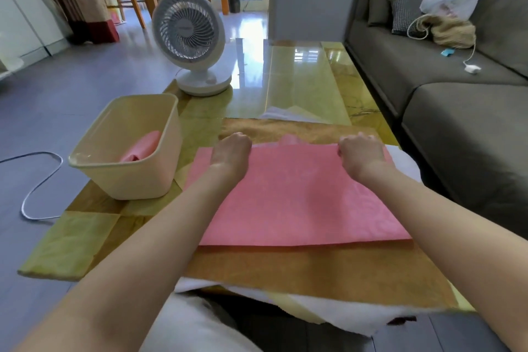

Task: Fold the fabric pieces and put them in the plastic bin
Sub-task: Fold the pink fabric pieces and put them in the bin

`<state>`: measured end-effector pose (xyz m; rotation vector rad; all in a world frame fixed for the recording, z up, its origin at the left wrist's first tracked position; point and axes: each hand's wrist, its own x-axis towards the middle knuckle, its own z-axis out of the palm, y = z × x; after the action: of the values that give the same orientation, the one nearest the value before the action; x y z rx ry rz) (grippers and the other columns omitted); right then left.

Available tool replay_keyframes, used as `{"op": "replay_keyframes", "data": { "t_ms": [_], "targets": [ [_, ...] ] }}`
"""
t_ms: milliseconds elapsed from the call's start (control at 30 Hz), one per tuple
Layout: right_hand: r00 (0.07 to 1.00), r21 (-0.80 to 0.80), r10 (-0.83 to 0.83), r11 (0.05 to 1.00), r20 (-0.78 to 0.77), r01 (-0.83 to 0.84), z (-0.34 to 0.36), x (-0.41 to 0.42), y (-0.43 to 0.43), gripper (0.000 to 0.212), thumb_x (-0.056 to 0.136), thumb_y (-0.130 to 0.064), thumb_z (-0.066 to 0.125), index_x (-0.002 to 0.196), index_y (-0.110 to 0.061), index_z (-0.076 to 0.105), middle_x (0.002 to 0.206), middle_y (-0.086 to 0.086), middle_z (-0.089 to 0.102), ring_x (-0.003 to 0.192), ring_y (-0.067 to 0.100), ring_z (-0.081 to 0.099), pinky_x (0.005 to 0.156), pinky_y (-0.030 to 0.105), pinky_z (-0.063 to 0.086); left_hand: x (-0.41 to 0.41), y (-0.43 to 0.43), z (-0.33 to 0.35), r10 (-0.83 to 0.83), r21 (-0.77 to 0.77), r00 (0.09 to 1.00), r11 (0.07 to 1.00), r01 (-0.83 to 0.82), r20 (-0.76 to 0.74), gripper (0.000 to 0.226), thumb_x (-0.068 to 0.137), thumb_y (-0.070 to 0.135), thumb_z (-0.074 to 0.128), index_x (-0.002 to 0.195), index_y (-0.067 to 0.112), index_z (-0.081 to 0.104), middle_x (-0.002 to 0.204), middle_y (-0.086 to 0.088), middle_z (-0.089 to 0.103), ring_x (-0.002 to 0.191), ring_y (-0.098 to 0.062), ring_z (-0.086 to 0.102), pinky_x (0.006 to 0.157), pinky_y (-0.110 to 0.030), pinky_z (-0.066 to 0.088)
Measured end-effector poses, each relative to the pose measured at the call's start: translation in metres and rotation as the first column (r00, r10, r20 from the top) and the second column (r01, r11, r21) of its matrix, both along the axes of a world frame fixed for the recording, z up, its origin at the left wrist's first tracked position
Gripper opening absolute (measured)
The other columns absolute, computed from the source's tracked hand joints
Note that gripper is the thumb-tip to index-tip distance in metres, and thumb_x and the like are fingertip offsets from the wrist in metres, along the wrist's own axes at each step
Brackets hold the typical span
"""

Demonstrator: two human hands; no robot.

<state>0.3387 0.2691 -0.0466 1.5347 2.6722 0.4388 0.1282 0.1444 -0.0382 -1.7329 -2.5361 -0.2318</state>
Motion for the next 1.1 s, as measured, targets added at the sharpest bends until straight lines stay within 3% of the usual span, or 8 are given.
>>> {"op": "replay_keyframes", "data": {
  "t_ms": [200,367,500,600,767,867,933,1100],
  "targets": [
    [0.999,0.019,-0.041,0.999,-0.002,0.041,-0.004,-0.028,0.025,0.028,0.09,-0.003,0.042,0.116,-0.008,0.052,0.12,0.011,0.059,0.116,0.029,0.05,0.093,0.035,0.039,-0.013,0.029,-0.011,0.076,0.051,0.979,0.995,-0.087,0.191,0.032,0.09,-0.003,0.036,0.111,0.005,0.059,0.123,-0.016,0.055,0.112,-0.034,0.055,0.089,-0.038,0.043],
    [0.975,-0.012,0.039,0.999,-0.219,-0.043,-0.025,-0.036,0.022,0.037,0.093,-0.009,0.043,0.129,-0.007,0.04,0.131,0.013,0.046,0.121,0.03,0.041,0.1,0.037,0.032,0.0,0.038,-0.032,0.061,-0.055,0.982,0.997,-0.052,0.18,0.06,0.092,0.007,0.045,0.147,0.016,0.023,0.158,-0.012,0.004,0.144,-0.03,0.015,0.113,-0.04,0.023],
    [0.893,-0.095,0.108,0.982,-0.436,-0.165,-0.053,-0.017,-0.028,0.039,0.095,-0.023,0.049,0.131,-0.007,0.044,0.129,0.011,0.049,0.118,0.029,0.047,0.099,0.038,0.036,0.055,0.022,-0.045,-0.123,0.024,0.978,0.992,0.12,0.166,0.038,0.095,0.017,0.043,0.133,0.016,0.045,0.141,-0.009,0.039,0.128,-0.026,0.037,0.103,-0.039,0.032],
    [0.842,-0.045,0.169,0.974,-0.513,-0.222,-0.075,0.011,-0.066,0.037,0.087,-0.025,0.063,0.117,-0.004,0.056,0.116,0.014,0.06,0.104,0.033,0.059,0.086,0.044,0.047,0.088,0.007,-0.059,-0.223,-0.014,0.952,0.973,0.231,0.21,0.034,0.095,0.024,0.042,0.127,0.017,0.049,0.128,-0.007,0.046,0.12,-0.026,0.042,0.097,-0.038,0.032],
    [0.945,-0.137,0.158,0.969,-0.288,-0.204,-0.104,0.068,-0.088,0.053,0.067,-0.037,0.081,0.106,-0.006,0.062,0.109,0.015,0.064,0.098,0.034,0.065,0.086,0.047,0.052,0.111,-0.018,-0.083,-0.318,-0.205,0.93,0.913,0.353,0.186,0.044,0.092,0.039,0.044,0.13,0.018,0.04,0.132,-0.008,0.04,0.123,-0.027,0.037,0.095,-0.043,0.034],
    [0.974,-0.024,0.12,0.992,-0.192,-0.127,-0.099,0.08,-0.082,0.027,0.072,-0.02,0.071,0.095,-0.007,0.067,0.097,0.015,0.068,0.087,0.035,0.067,0.078,0.046,0.055,0.112,-0.027,-0.088,-0.336,-0.227,0.933,0.906,0.358,0.129,0.051,0.091,0.038,0.048,0.135,0.018,0.033,0.136,-0.008,0.036,0.125,-0.028,0.035,0.097,-0.044,0.033],
    [0.979,0.034,0.135,0.991,-0.153,-0.131,-0.088,0.082,-0.076,0.023,0.074,-0.012,0.047,0.082,-0.011,0.068,0.082,0.011,0.067,0.073,0.032,0.067,0.067,0.04,0.056,0.112,-0.028,-0.087,-0.316,-0.219,0.943,0.918,0.331,0.101,0.049,0.09,0.031,0.049,0.134,0.018,0.035,0.135,-0.009,0.037,0.124,-0.029,0.036,0.097,-0.043,0.033],
    [0.975,0.112,0.212,0.972,-0.06,-0.205,-0.048,0.093,-0.069,0.022,0.055,0.005,0.057,0.068,-0.01,0.066,0.069,0.011,0.06,0.063,0.033,0.059,0.054,0.039,0.051,0.112,-0.03,-0.077,-0.281,-0.224,0.959,0.934,0.279,0.02,0.052,0.084,0.006,0.049,0.134,0.016,0.038,0.133,-0.011,0.038,0.122,-0.031,0.038,0.097,-0.043,0.033]
  ]
}}
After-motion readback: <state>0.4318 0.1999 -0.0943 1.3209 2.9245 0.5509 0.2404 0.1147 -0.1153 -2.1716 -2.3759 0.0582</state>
